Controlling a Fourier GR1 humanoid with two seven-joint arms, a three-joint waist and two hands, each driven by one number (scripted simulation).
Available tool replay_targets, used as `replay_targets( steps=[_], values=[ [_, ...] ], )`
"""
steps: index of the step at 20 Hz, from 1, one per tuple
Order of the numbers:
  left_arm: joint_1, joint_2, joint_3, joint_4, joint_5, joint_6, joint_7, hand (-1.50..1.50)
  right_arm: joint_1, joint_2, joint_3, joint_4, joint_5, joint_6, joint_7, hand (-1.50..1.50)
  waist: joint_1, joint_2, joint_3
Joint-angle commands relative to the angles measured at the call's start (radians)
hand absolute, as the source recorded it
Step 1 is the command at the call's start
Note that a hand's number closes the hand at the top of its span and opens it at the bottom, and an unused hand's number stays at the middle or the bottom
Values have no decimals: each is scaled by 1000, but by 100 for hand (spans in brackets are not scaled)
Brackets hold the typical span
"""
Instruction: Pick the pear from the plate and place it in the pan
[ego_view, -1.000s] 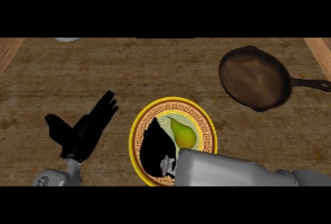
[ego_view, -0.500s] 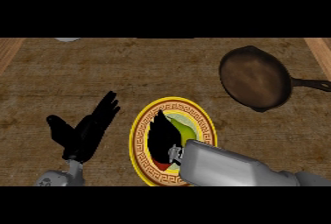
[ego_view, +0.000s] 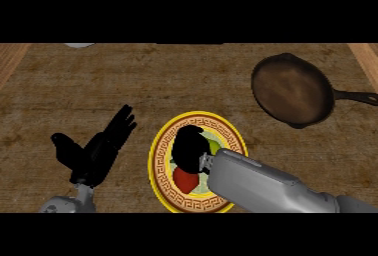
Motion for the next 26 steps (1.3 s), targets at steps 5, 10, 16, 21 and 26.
replay_targets(
  steps=[5,10,16,21,26],
  values=[
    [23,-8,17,-1,-24,-23,-18,0,3,40,-17,163,158,-197,-143,150,-2,5,-2],
    [39,-5,36,-37,-8,20,29,0,316,-94,-178,-132,-12,-236,27,150,-85,-15,2],
    [86,3,66,-29,-16,31,-18,0,573,-253,-385,-361,-142,-489,40,150,-119,-18,1],
    [87,-4,58,-19,-18,26,-19,0,695,-314,-519,-689,-245,-617,29,150,-122,-20,0],
    [70,13,67,-33,-1,-5,-7,0,901,-344,-651,-900,-473,-646,5,150,-85,-6,0]
  ],
)
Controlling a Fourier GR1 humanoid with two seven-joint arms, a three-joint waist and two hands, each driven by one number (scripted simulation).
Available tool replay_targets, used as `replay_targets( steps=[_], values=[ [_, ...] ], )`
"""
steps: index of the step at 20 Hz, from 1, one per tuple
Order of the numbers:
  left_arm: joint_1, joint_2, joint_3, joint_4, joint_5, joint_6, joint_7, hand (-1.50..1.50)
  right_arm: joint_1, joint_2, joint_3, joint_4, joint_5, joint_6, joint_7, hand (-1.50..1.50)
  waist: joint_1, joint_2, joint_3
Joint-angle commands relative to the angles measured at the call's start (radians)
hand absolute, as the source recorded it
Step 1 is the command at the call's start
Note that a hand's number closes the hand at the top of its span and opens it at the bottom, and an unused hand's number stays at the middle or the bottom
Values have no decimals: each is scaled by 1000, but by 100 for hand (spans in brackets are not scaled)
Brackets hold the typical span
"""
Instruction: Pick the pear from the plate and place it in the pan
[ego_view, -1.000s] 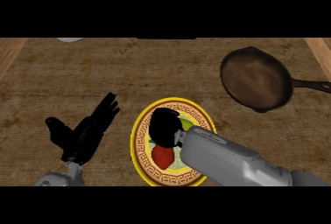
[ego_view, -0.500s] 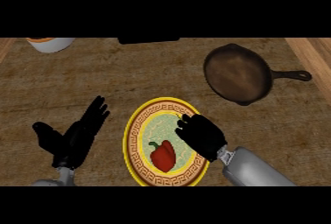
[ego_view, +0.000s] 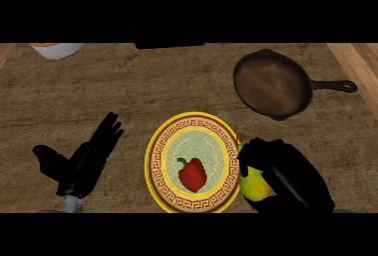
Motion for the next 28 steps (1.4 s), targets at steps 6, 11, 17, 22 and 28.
replay_targets(
  steps=[6,11,17,22,28],
  values=[
    [-129,-31,-7,38,-8,11,58,0,261,-62,-310,-183,-452,6,-113,150,59,18,0],
    [-110,-7,19,22,18,-62,86,0,153,-19,-430,-37,-516,73,-142,150,84,18,-2],
    [-111,-43,-19,84,-28,-64,31,0,-108,40,-445,392,-327,-69,-304,150,102,24,-1],
    [-47,-74,-45,-10,-66,-21,46,0,-191,118,-490,600,-272,-195,-407,150,99,20,-1],
    [-89,-40,-16,12,-42,-62,73,0,-467,170,-638,965,-310,-335,-455,150,121,27,0]
  ],
)
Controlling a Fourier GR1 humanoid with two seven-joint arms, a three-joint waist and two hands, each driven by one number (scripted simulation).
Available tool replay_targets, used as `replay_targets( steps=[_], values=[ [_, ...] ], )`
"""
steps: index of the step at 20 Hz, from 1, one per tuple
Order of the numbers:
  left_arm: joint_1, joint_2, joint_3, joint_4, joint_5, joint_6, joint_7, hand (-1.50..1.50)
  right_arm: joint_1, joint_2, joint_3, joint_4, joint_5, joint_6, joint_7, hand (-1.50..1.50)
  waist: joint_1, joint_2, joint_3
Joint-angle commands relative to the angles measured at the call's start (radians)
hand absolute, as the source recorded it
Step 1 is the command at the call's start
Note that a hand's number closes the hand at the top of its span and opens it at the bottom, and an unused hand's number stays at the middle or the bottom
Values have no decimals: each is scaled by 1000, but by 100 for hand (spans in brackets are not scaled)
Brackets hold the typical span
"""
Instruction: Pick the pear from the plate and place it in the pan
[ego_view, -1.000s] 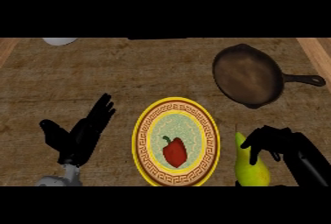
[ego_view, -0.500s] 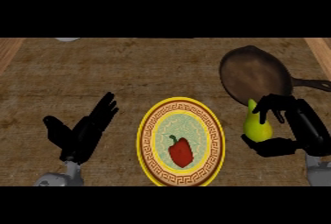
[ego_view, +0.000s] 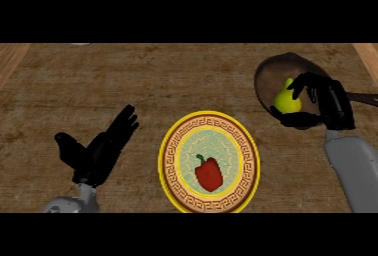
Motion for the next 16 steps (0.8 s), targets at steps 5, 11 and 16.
replay_targets(
  steps=[5,11,16],
  values=[
    [-69,-22,19,58,-13,-3,-11,0,-307,0,-161,530,-48,-104,-239,150,9,6,0],
    [-14,-35,-26,-2,-30,-6,-9,0,-407,-19,-219,767,-41,-179,-350,150,39,15,2],
    [-43,-20,-22,41,-38,-33,-32,0,-457,-89,-105,903,112,-135,-121,-150,72,32,1]
  ],
)
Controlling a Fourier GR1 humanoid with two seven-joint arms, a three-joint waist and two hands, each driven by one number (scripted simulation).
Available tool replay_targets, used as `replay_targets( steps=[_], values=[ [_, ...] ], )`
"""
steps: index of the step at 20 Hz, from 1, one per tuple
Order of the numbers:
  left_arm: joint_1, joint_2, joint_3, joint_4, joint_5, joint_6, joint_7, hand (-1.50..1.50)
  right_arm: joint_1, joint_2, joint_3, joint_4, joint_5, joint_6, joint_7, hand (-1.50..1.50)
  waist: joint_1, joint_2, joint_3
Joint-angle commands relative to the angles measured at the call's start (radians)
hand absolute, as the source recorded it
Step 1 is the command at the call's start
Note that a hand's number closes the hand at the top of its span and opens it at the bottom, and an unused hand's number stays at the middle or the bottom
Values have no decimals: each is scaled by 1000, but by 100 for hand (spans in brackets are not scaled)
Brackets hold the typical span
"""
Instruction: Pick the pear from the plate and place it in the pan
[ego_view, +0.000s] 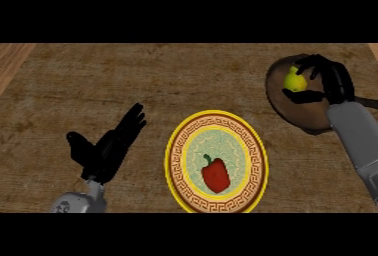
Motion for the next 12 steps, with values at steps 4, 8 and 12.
replay_targets(
  steps=[4,8,12],
  values=[
    [-11,-2,-4,3,1,-15,2,0,-95,-7,14,160,39,76,44,-150,16,6,2],
    [-21,0,3,-29,9,-1,43,0,-71,15,-92,144,-84,183,-91,-150,15,5,6],
    [-32,-25,-2,-1,-9,20,18,0,-52,-20,-213,136,-215,325,-199,-150,-15,3,6]
  ],
)
